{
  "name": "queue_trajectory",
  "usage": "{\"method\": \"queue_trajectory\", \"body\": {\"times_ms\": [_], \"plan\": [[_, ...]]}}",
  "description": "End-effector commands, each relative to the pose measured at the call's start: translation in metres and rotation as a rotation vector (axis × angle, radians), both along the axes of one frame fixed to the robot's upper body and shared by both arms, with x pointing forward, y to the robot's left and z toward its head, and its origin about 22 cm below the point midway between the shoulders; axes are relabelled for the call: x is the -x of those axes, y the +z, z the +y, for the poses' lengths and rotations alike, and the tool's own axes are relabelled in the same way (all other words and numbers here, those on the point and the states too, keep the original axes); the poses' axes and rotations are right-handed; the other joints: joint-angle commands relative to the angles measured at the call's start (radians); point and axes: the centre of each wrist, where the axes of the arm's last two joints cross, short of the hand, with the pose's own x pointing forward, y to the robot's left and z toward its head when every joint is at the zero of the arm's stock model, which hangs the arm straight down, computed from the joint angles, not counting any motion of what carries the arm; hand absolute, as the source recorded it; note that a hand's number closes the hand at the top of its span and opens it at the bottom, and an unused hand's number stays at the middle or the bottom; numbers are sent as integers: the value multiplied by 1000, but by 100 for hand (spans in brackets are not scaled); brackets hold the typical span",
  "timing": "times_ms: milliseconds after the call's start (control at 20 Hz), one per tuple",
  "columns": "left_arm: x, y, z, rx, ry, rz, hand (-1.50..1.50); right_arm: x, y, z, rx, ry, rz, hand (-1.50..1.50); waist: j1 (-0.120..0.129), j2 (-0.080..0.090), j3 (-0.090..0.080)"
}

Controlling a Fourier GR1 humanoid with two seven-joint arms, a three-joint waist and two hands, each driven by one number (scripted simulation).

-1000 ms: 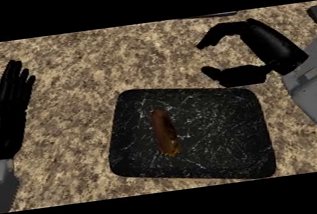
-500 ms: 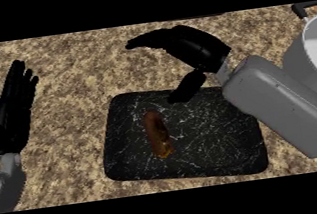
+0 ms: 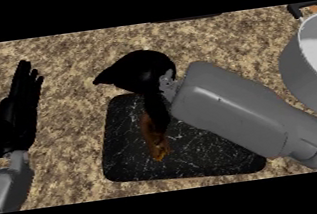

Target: Pick the sweet potato from the tray and place it in the pot

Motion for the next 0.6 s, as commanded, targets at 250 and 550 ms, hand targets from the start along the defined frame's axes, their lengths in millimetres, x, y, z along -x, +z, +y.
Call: {"method": "queue_trajectory", "body": {"times_ms": [250, 550], "plan": [[-5, 5, -6, -1, 6, 2, 0, 21, -16, 60, 412, 19, 79, -150, -9, 3, 2], [5, 16, -1, -13, -4, -8, 0, 44, -37, 67, 402, -32, 86, -150, 4, 3, 2]]}}
